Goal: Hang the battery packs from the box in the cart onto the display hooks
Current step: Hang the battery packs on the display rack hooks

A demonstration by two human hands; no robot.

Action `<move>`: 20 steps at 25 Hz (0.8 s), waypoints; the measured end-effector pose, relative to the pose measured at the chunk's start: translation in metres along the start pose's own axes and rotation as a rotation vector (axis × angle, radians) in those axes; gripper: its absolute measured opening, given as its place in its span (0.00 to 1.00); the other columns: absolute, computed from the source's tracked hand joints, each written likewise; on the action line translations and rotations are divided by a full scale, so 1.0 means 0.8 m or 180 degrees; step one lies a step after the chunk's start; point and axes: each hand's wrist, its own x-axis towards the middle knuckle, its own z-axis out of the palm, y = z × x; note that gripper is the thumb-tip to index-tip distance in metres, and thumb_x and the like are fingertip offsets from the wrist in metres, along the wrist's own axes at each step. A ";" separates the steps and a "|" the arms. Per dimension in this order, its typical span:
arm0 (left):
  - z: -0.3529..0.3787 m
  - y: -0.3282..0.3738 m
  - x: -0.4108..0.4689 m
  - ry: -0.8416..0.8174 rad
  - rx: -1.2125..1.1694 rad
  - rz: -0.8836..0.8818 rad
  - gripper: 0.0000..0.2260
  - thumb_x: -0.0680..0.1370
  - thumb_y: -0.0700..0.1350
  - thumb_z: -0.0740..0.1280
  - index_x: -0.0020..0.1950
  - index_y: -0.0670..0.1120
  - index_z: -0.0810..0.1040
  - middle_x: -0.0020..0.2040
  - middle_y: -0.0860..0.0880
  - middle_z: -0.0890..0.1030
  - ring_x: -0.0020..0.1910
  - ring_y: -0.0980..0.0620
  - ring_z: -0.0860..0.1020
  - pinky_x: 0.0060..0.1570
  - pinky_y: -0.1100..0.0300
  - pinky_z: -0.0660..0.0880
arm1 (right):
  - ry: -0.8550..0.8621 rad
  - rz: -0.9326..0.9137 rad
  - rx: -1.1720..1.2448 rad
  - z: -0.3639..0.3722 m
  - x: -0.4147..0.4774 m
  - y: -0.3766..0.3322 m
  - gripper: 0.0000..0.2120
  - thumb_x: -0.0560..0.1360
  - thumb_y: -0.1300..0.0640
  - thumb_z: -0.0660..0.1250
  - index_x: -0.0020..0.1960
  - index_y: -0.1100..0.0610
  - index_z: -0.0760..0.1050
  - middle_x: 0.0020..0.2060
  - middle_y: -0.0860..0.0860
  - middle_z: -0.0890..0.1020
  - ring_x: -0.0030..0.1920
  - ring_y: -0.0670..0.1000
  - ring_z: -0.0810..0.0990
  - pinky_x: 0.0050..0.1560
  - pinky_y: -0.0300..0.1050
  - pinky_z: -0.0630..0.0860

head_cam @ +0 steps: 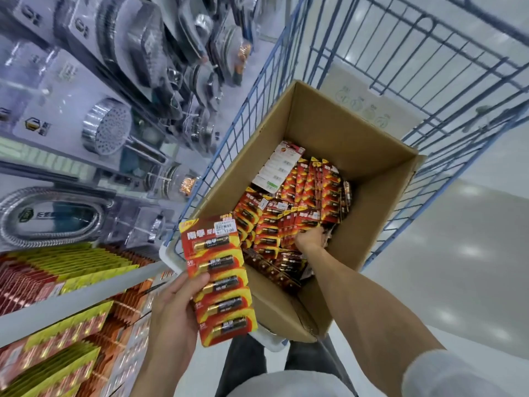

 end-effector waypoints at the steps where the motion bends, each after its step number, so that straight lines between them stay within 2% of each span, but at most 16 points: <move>1: -0.004 -0.004 -0.001 0.0089 -0.0036 -0.0051 0.17 0.71 0.43 0.71 0.59 0.44 0.83 0.54 0.41 0.87 0.48 0.40 0.87 0.53 0.40 0.82 | 0.0209 -0.0040 -0.0110 0.005 0.001 0.001 0.36 0.79 0.54 0.71 0.79 0.64 0.55 0.76 0.62 0.66 0.75 0.63 0.67 0.72 0.55 0.68; 3: -0.012 -0.010 -0.003 0.0200 -0.0098 -0.0075 0.17 0.70 0.43 0.72 0.58 0.45 0.84 0.54 0.41 0.87 0.48 0.40 0.87 0.56 0.40 0.80 | 0.0421 -0.0241 -0.0285 0.015 -0.001 0.003 0.35 0.77 0.56 0.74 0.77 0.63 0.60 0.73 0.63 0.68 0.73 0.64 0.69 0.71 0.56 0.69; 5: -0.019 -0.011 -0.006 0.0221 -0.0151 -0.0061 0.15 0.71 0.43 0.72 0.58 0.45 0.84 0.54 0.41 0.87 0.48 0.41 0.88 0.56 0.41 0.80 | 0.0432 -0.0730 -0.0342 0.025 -0.004 0.011 0.23 0.78 0.58 0.72 0.71 0.60 0.71 0.67 0.60 0.75 0.67 0.62 0.76 0.67 0.54 0.73; 7: -0.023 -0.009 -0.010 0.0239 -0.0216 -0.0036 0.13 0.74 0.43 0.71 0.58 0.45 0.84 0.53 0.42 0.88 0.47 0.41 0.88 0.54 0.43 0.81 | 0.0195 -0.1297 -0.0331 0.026 -0.016 0.014 0.13 0.80 0.62 0.68 0.64 0.59 0.79 0.60 0.56 0.82 0.61 0.57 0.80 0.63 0.48 0.75; 9: -0.023 -0.005 -0.016 0.0268 -0.0273 0.0030 0.11 0.77 0.42 0.70 0.59 0.46 0.84 0.53 0.43 0.88 0.47 0.42 0.88 0.54 0.43 0.81 | 0.0023 -0.1732 -0.0378 0.016 -0.035 0.008 0.13 0.81 0.64 0.66 0.65 0.59 0.80 0.58 0.53 0.83 0.61 0.54 0.81 0.67 0.48 0.76; 11: -0.024 0.001 -0.028 0.0336 -0.0386 0.0122 0.10 0.79 0.42 0.70 0.59 0.47 0.84 0.53 0.43 0.88 0.47 0.42 0.88 0.56 0.41 0.80 | -0.0200 -0.2098 -0.0176 -0.013 -0.068 -0.005 0.13 0.82 0.63 0.65 0.64 0.57 0.80 0.56 0.50 0.84 0.60 0.51 0.82 0.69 0.52 0.76; 13: -0.024 0.006 -0.042 0.0385 -0.0552 0.0232 0.10 0.79 0.43 0.70 0.59 0.47 0.84 0.53 0.42 0.88 0.46 0.41 0.88 0.59 0.38 0.79 | -0.0614 -0.2347 0.0162 -0.055 -0.115 -0.023 0.10 0.82 0.62 0.66 0.60 0.54 0.83 0.52 0.49 0.87 0.56 0.51 0.85 0.63 0.55 0.80; 17: -0.031 0.008 -0.082 0.0402 -0.0896 0.0557 0.11 0.80 0.45 0.69 0.62 0.48 0.83 0.55 0.42 0.87 0.51 0.39 0.87 0.59 0.38 0.79 | -0.1813 -0.2306 0.0997 -0.134 -0.237 -0.053 0.08 0.81 0.62 0.67 0.57 0.56 0.83 0.50 0.52 0.88 0.51 0.54 0.88 0.50 0.50 0.85; 20: -0.038 0.009 -0.116 0.0393 -0.1153 0.0811 0.11 0.81 0.46 0.68 0.63 0.49 0.82 0.54 0.42 0.87 0.49 0.40 0.87 0.55 0.42 0.81 | -0.2273 -0.2351 0.1053 -0.152 -0.309 -0.050 0.09 0.82 0.62 0.65 0.59 0.58 0.83 0.55 0.55 0.87 0.55 0.54 0.86 0.55 0.55 0.83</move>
